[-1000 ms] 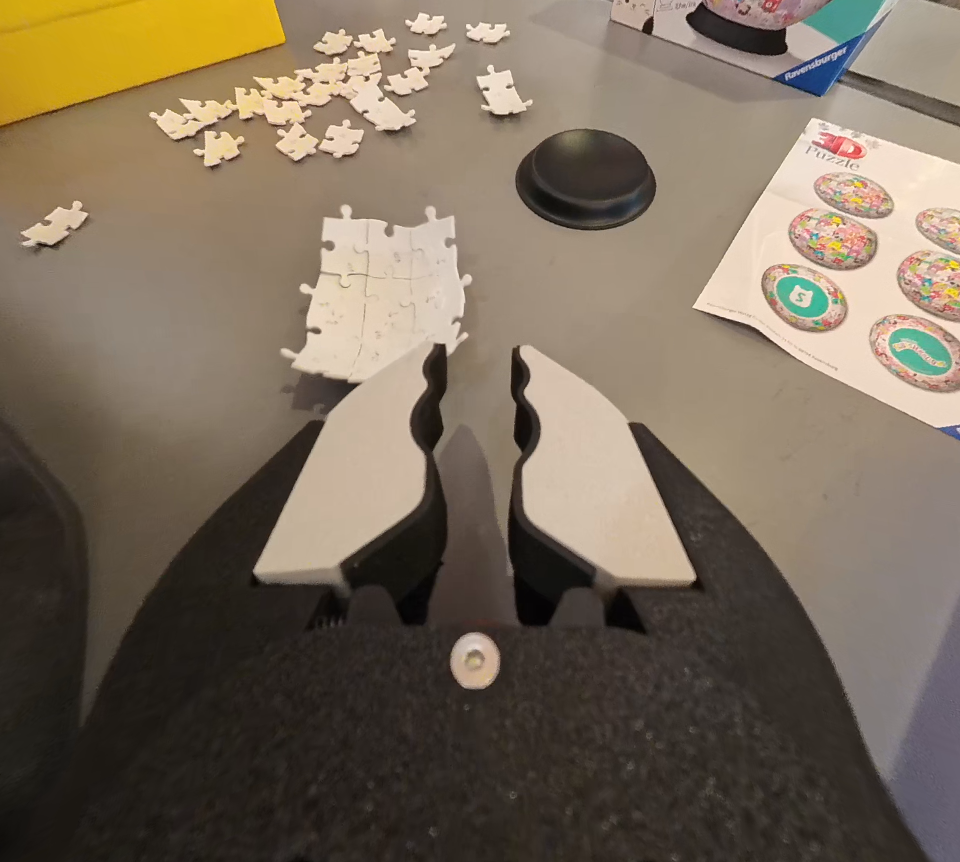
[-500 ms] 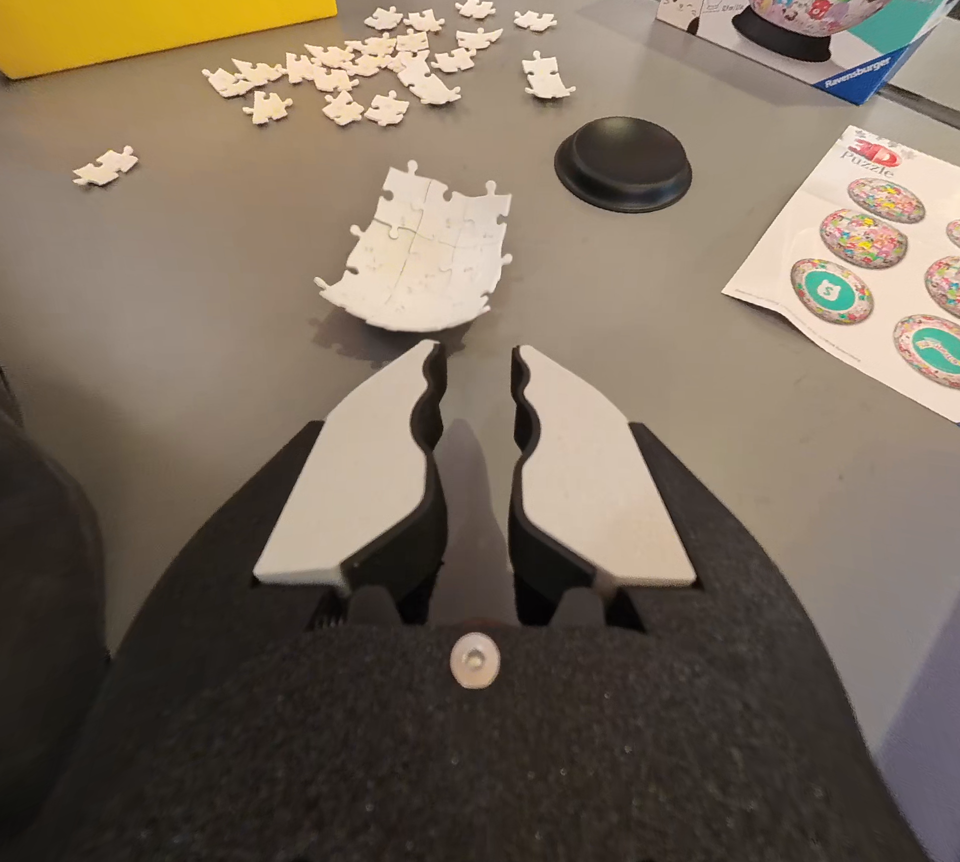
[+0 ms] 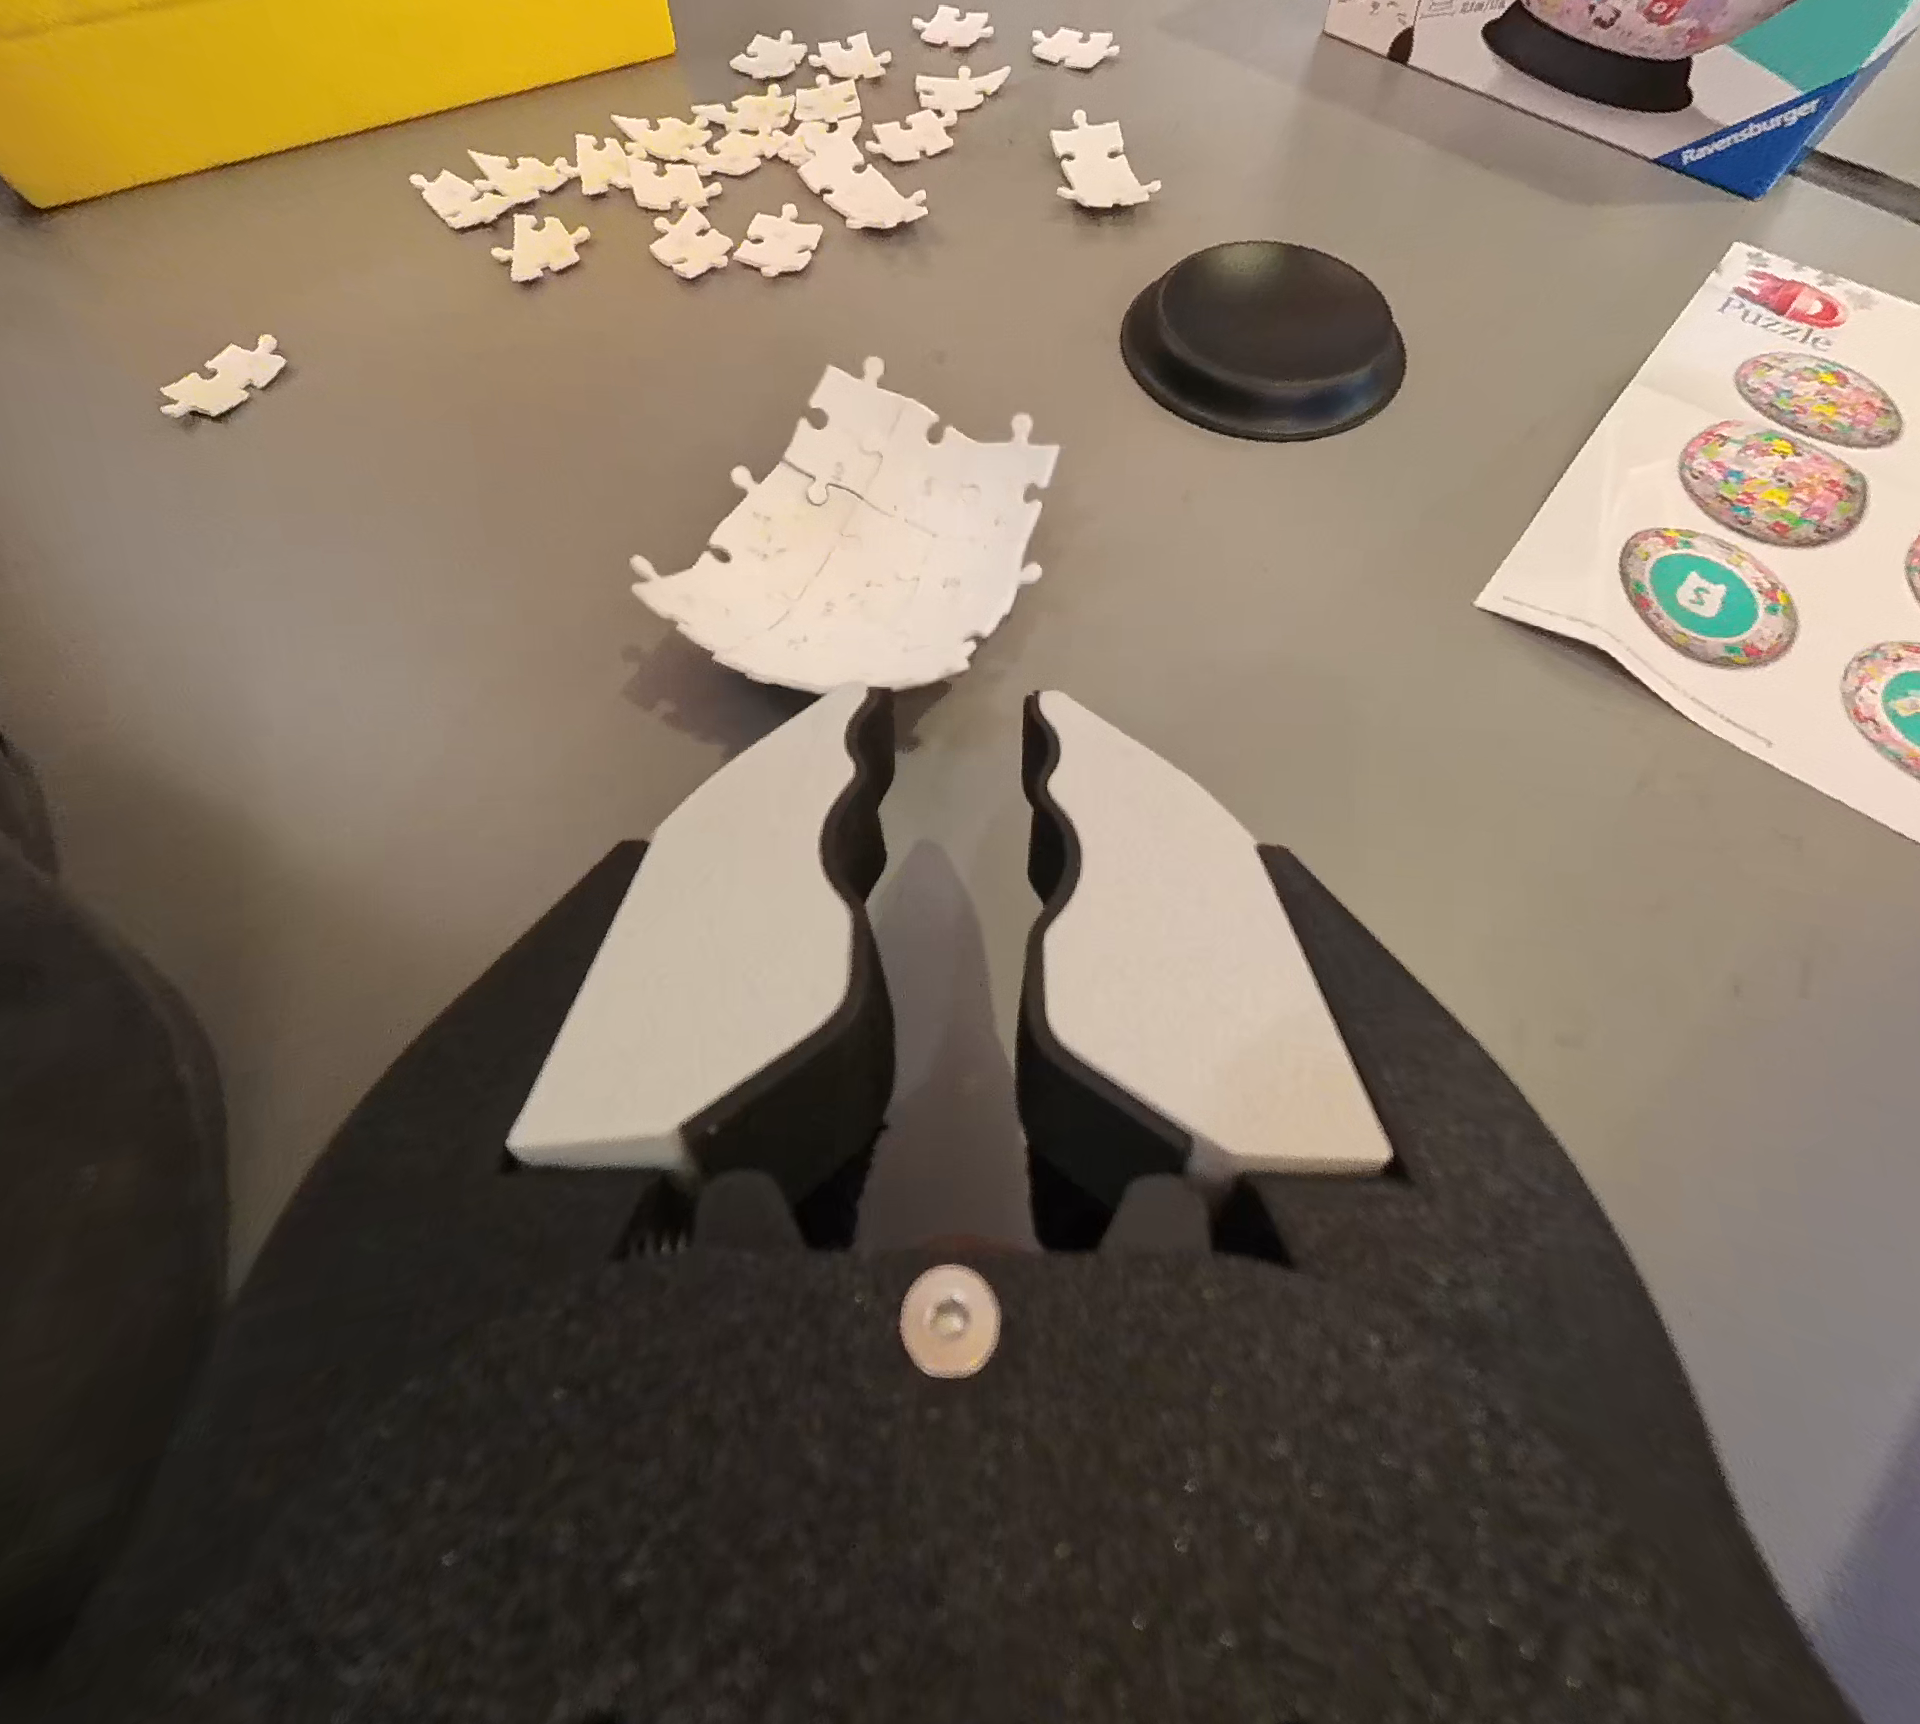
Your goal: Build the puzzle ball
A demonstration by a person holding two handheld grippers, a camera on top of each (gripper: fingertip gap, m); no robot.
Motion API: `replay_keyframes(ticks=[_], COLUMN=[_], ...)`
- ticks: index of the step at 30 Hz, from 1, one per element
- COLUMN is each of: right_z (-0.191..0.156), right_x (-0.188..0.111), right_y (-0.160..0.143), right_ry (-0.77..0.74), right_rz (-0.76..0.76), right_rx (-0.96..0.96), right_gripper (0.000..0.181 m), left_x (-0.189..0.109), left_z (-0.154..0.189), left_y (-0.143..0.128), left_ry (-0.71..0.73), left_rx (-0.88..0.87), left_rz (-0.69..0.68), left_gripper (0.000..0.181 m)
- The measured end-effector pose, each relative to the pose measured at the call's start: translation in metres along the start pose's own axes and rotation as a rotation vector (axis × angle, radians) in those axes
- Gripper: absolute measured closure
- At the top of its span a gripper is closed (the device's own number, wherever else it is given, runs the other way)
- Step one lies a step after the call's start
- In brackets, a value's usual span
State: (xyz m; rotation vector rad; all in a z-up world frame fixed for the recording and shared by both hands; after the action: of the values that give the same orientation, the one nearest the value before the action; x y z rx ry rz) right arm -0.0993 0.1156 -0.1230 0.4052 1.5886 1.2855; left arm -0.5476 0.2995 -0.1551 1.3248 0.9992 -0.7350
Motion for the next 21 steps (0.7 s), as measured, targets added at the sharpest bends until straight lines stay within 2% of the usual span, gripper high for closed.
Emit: replay_keyframes(ticks=[7, 9, 10, 15, 17, 21], right_z=[0.0, -0.001, -0.001, 0.0, 0.002, 0.002], right_x=[0.002, 0.002, 0.002, 0.0, -0.001, 0.002], right_y=[0.003, 0.001, 0.0, -0.002, -0.002, -0.002], right_ry=[0.007, 0.012, 0.013, 0.01, 0.007, 0.013], right_rz=[0.008, 0.005, 0.006, 0.003, 0.003, -0.01], right_rx=[-0.013, -0.008, -0.008, -0.004, -0.002, 0.0], right_gripper=[0.158, 0.158, 0.158, 0.158, 0.158, 0.158], left_x=[-0.007, -0.006, -0.005, 0.003, 0.006, 0.012], left_z=[-0.003, -0.001, 0.0, -0.001, -0.002, -0.003], left_y=[0.002, 0.007, 0.009, 0.018, 0.021, 0.022], left_ry=[0.039, 0.023, 0.007, -0.063, -0.06, -0.022], left_rx=[-0.028, -0.045, -0.061, -0.092, -0.068, 0.01], left_rz=[0.037, 0.063, 0.065, 0.082, 0.093, 0.107], left_gripper=[0.181, 0.162, 0.159, 0.153, 0.145, 0.148])
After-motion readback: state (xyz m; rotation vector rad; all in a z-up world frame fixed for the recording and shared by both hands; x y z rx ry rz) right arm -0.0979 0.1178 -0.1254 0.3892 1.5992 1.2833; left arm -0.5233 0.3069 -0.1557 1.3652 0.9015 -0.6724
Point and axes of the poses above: each gripper's, where its closed fingertips meet, x out along the fingers, y out of its top, z = x × y across the jaws, the point moved 4 cm from there along -x, back along the fingers, and after that the axes turned 7 degrees about -x, right-handed, at the moved point
